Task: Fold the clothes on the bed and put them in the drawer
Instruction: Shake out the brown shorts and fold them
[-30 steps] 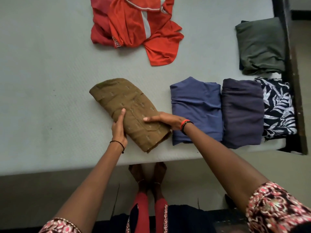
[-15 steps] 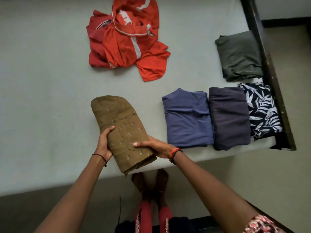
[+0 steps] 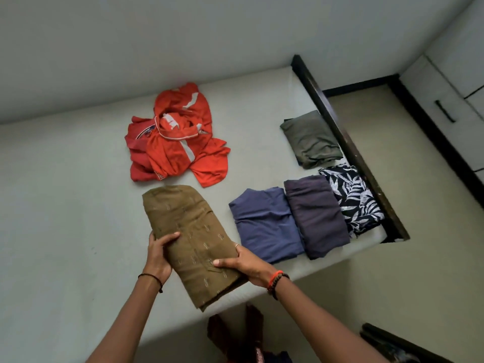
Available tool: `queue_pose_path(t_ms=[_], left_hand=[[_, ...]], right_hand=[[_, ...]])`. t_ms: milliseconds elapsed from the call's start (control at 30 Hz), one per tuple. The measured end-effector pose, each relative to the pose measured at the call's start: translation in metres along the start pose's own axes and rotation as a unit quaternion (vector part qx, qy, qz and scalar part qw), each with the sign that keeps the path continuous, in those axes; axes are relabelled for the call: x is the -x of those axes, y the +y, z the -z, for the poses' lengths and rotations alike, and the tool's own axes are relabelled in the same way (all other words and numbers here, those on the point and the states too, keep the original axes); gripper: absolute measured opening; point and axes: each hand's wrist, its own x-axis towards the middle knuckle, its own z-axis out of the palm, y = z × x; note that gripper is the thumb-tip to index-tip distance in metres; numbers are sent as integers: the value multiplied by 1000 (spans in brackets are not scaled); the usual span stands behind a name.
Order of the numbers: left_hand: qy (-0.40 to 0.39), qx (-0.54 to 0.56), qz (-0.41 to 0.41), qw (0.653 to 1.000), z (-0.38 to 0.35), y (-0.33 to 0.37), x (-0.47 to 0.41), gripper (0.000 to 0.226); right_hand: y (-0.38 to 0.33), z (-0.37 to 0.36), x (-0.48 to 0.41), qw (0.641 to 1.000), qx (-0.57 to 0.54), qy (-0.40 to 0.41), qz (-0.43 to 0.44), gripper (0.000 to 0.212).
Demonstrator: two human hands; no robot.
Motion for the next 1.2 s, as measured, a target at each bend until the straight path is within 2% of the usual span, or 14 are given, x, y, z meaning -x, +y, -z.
queue_pose_path(t_ms=[133,267,500,600,700,833,1067,1200], left_hand=[[-74,-17,27,997,-34,10,2,45],[-117,-63,3,991,-83,16,3,49],[-162,-120,-1,979,-178,-10,-8,43],[-155,-163,19,974,-219,-28,-14,43],[-154,-202,54,966,-262,-54,-25,43],[-169,-220,69,958,-310,-83,-39,31],[-160,-246,87,952,-361,-129,-83,29],[-92,-375,33,922,-367,-140,-106,39]], right_hand=[[-6,21,24,999,-18,30,27,47],[-6,51,39,995,-41,73,51,57],[13,125,54,981,-105,149,69,55],[23,167,65,973,-135,174,67,54],[35,215,74,965,-161,199,57,74],[42,266,76,955,-177,231,51,60],[57,342,47,951,-208,226,22,77],[66,365,30,958,-190,213,-12,61]])
